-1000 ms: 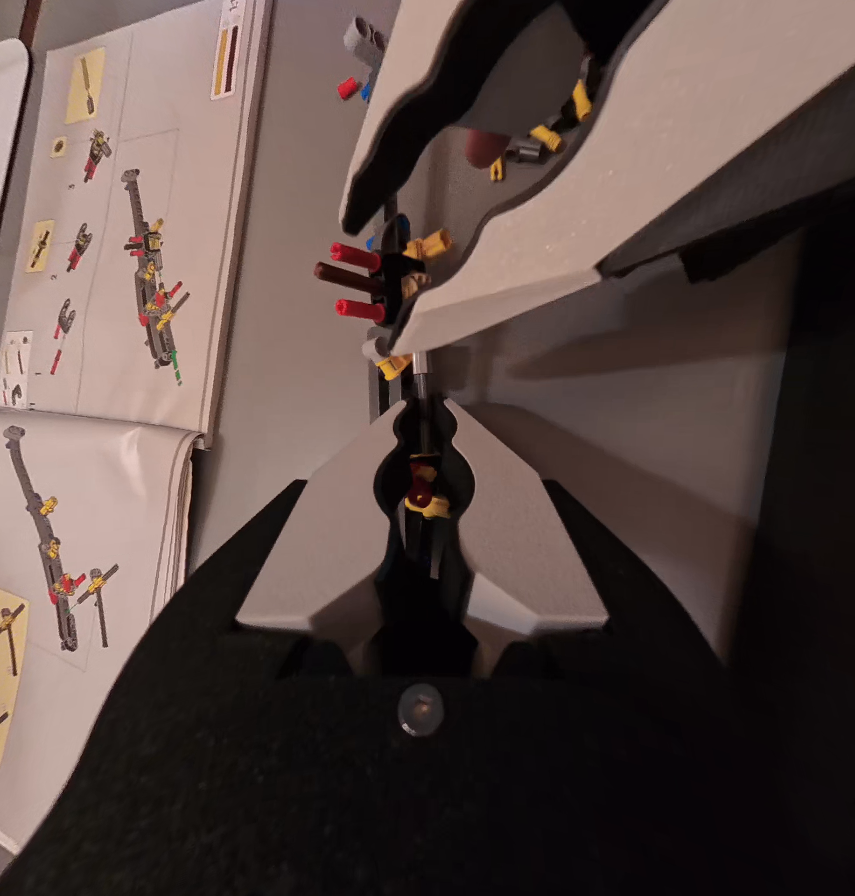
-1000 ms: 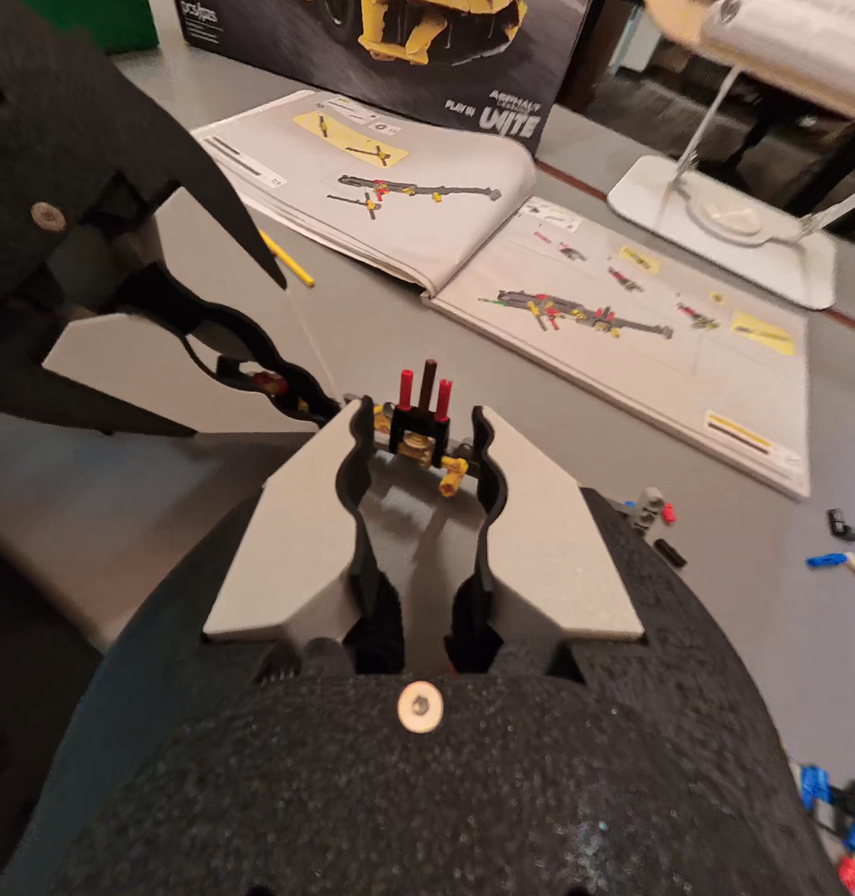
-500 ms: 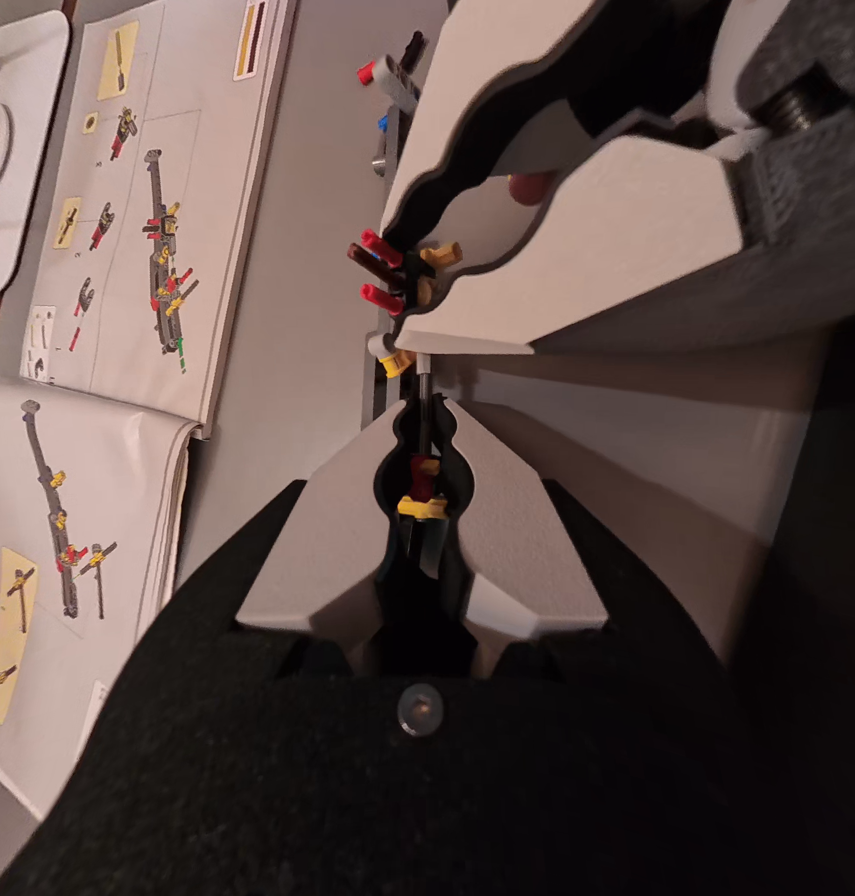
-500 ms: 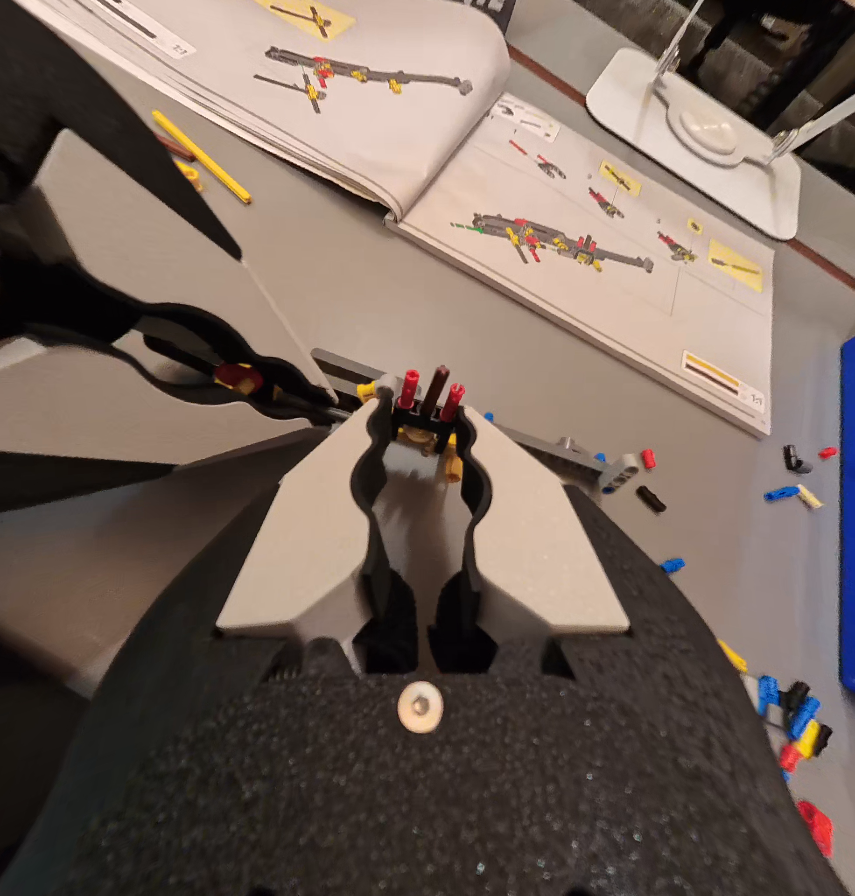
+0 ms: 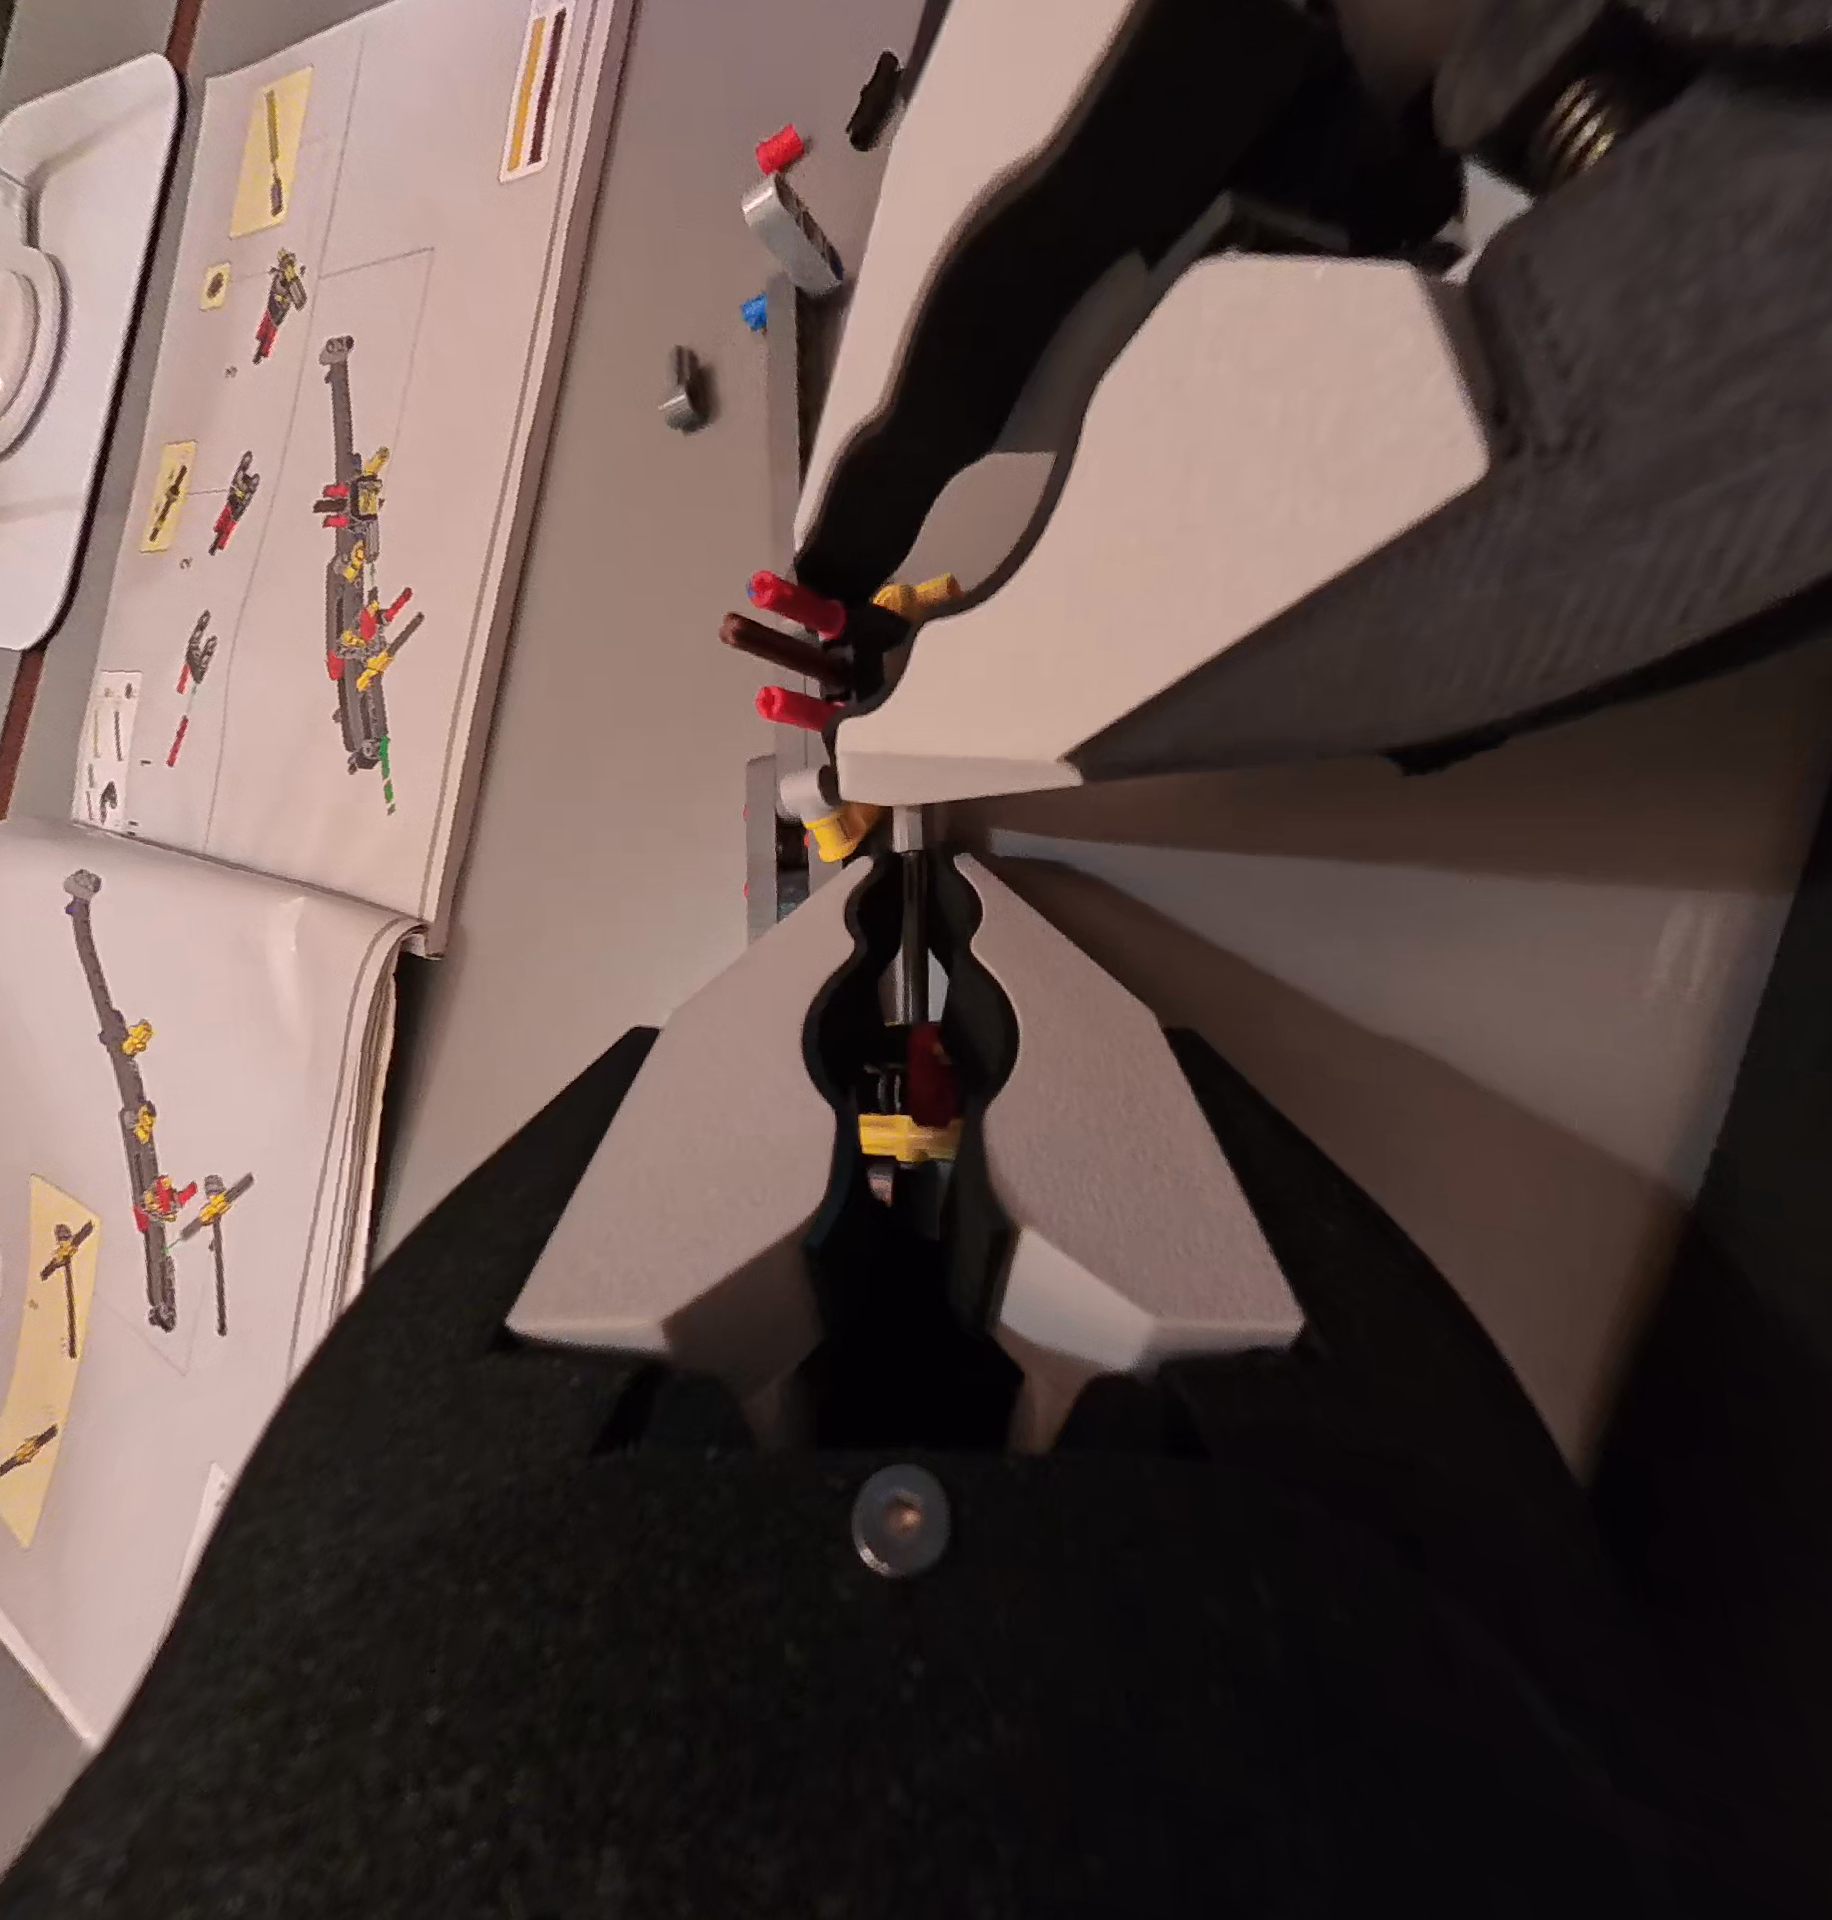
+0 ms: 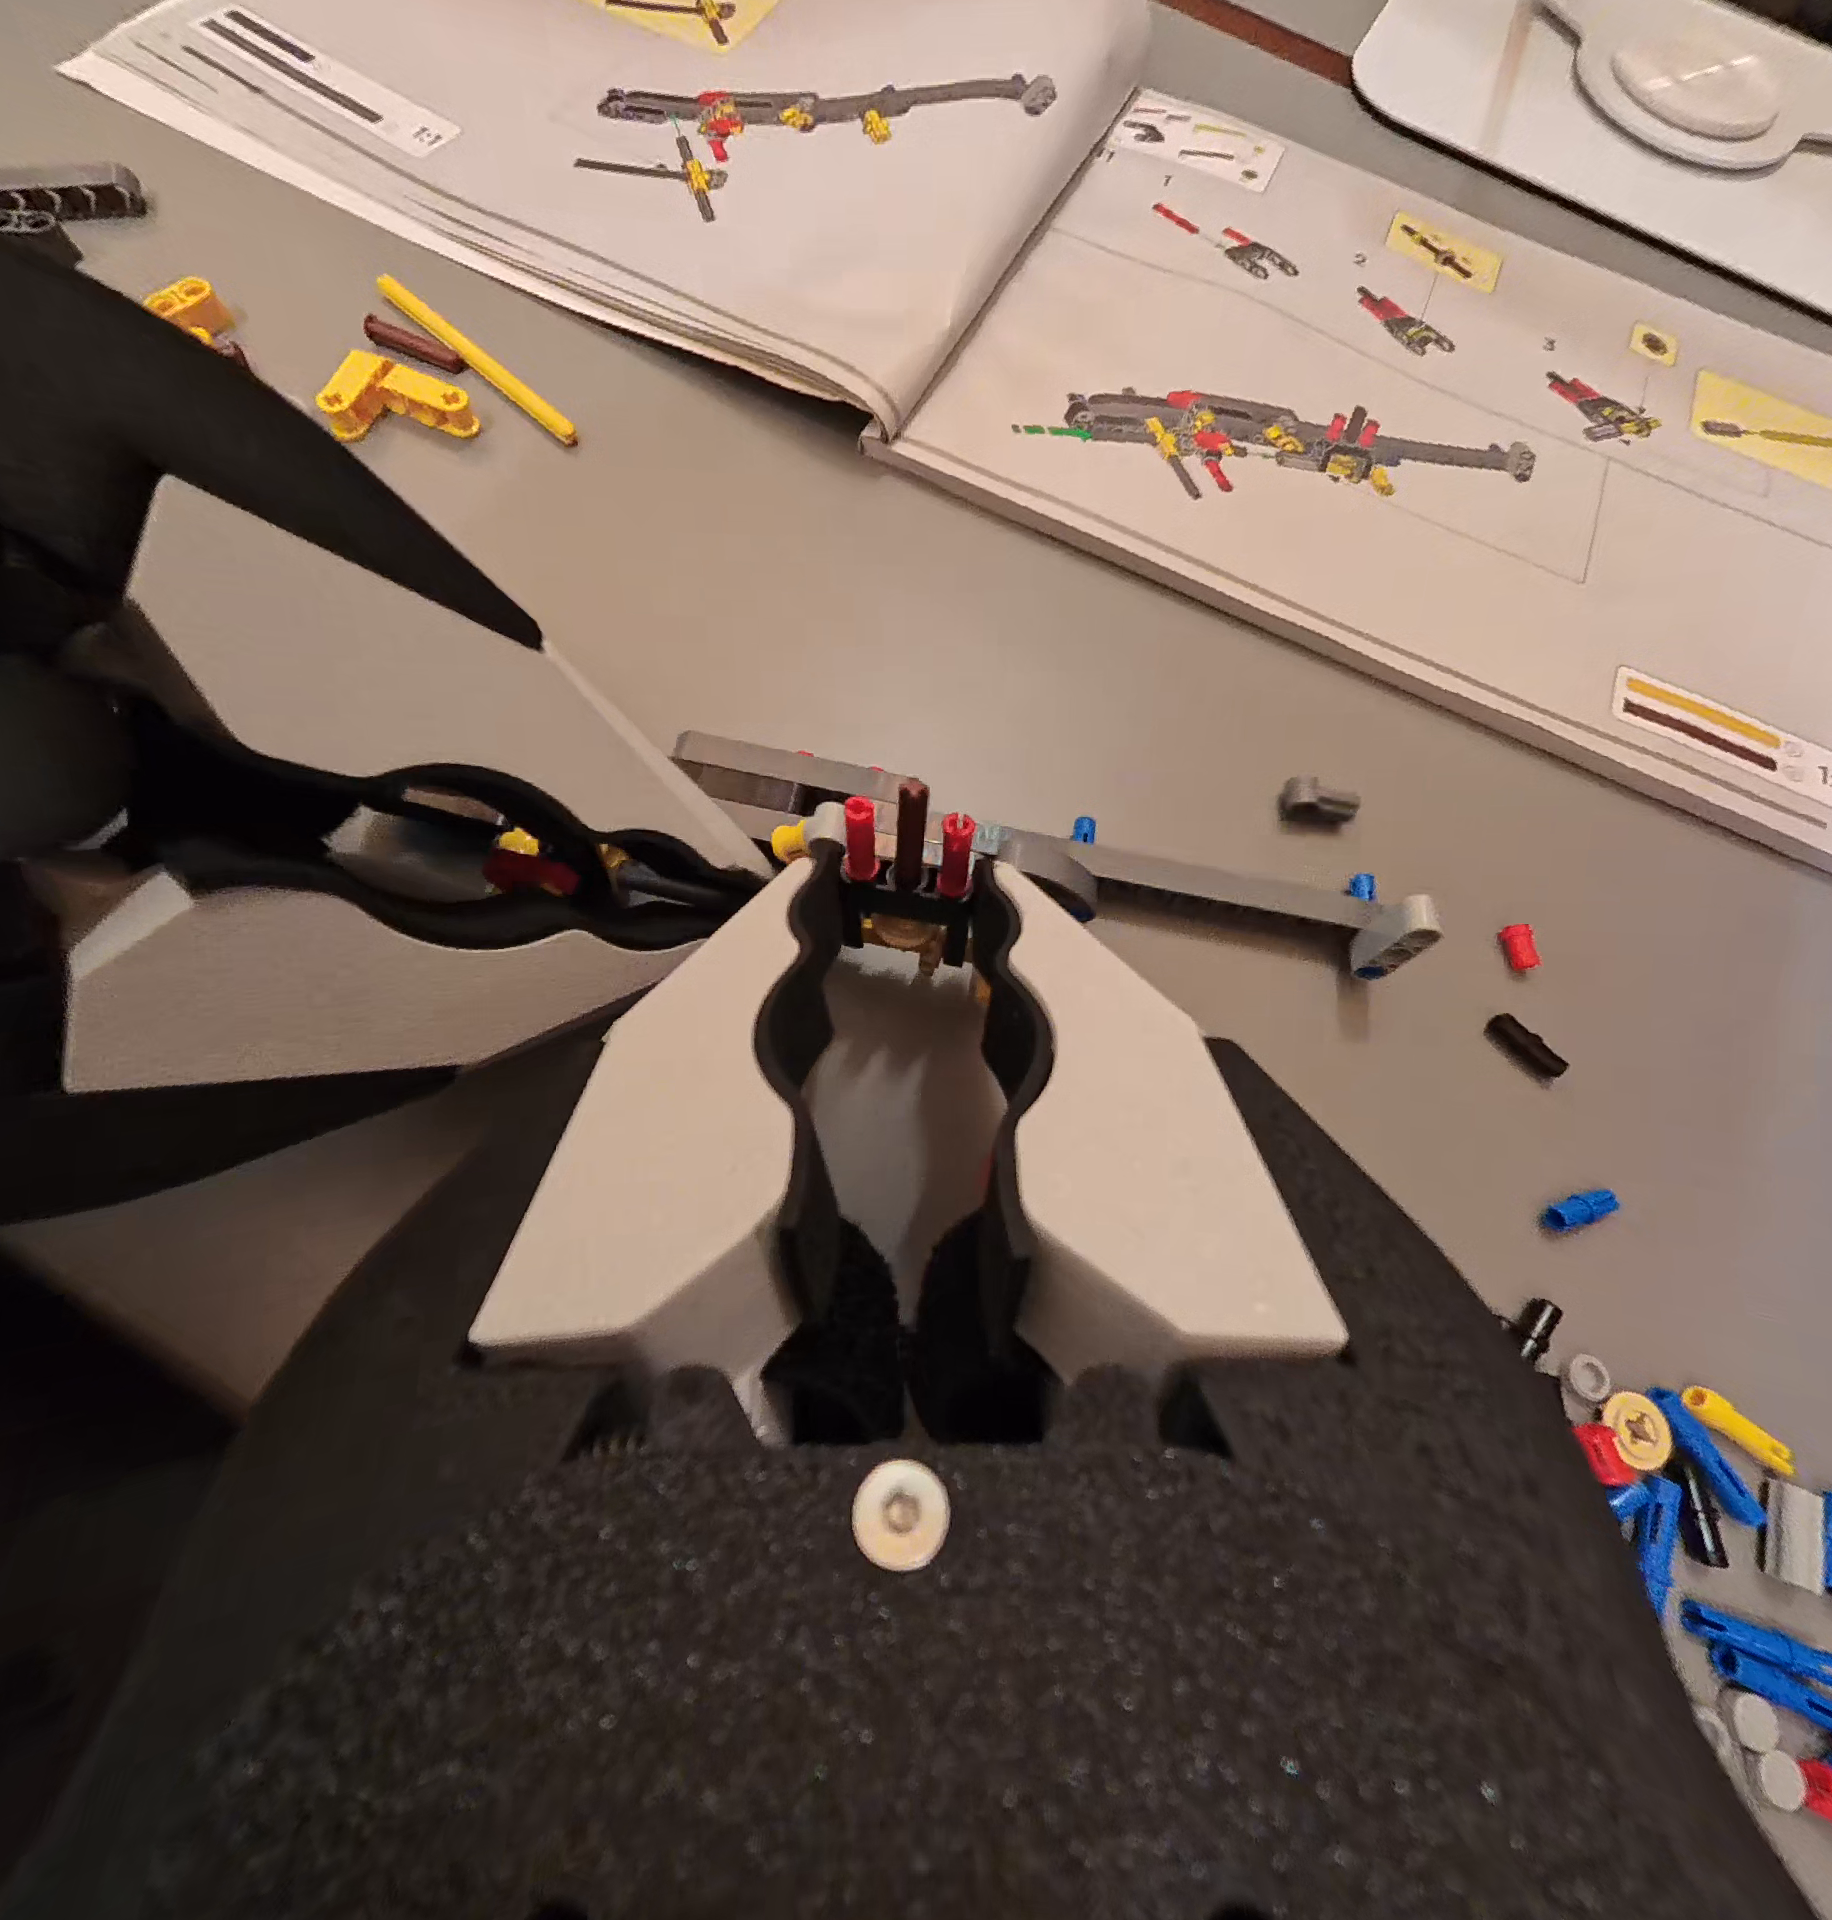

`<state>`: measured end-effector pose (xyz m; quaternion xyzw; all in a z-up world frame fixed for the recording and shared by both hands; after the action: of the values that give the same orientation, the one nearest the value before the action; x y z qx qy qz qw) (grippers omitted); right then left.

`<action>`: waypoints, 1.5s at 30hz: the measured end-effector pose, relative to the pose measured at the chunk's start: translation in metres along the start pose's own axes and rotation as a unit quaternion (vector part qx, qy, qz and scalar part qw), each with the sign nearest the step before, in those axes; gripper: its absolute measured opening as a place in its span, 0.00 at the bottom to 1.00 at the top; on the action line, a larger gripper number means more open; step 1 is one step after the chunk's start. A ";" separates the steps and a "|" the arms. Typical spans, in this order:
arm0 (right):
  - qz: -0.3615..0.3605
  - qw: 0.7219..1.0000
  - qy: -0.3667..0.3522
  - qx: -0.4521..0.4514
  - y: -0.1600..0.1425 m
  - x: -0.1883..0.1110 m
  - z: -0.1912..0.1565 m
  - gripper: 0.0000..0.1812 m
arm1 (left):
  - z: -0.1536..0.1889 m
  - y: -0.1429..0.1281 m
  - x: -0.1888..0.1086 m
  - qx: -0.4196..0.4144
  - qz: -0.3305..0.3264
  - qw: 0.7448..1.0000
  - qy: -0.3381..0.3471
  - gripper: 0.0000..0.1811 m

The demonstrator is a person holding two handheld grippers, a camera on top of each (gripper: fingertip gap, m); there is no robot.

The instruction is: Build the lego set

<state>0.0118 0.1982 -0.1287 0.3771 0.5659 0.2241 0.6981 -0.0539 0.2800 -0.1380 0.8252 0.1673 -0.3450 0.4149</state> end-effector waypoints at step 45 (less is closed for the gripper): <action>-0.016 0.999 0.024 0.021 -0.001 0.003 0.000 0.13 | -0.002 -0.005 -0.002 -0.013 0.002 1.000 -0.025 0.01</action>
<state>0.0127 0.1999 -0.1318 0.3773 0.5930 0.2095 0.6798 -0.0569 0.2849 -0.1388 0.8112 0.1600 -0.3626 0.4301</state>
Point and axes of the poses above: each gripper's, where its closed fingertips meet, x out along the fingers, y out of its top, z = x × y across the jaws, the point moved 10 cm from there along -x, back along the fingers, and after that the axes turned 2 degrees about y, right-handed, at the moved point
